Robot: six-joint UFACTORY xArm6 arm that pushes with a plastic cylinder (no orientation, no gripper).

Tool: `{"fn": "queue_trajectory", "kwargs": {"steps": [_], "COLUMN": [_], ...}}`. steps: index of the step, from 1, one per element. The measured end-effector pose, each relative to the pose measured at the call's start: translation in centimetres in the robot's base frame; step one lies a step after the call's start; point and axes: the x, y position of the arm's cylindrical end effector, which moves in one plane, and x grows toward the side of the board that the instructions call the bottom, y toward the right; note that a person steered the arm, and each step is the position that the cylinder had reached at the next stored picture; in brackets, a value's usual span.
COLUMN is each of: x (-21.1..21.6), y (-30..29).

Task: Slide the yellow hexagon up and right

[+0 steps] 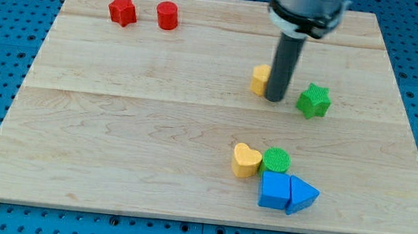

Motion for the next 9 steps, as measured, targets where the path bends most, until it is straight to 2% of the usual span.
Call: {"fn": "queue_trajectory", "kwargs": {"steps": [2, 5, 7, 9], "x": [-3.5, -2.6, -3.0, -6.9], "y": [-8.6, -0.3, 1.6, 0.1]}}
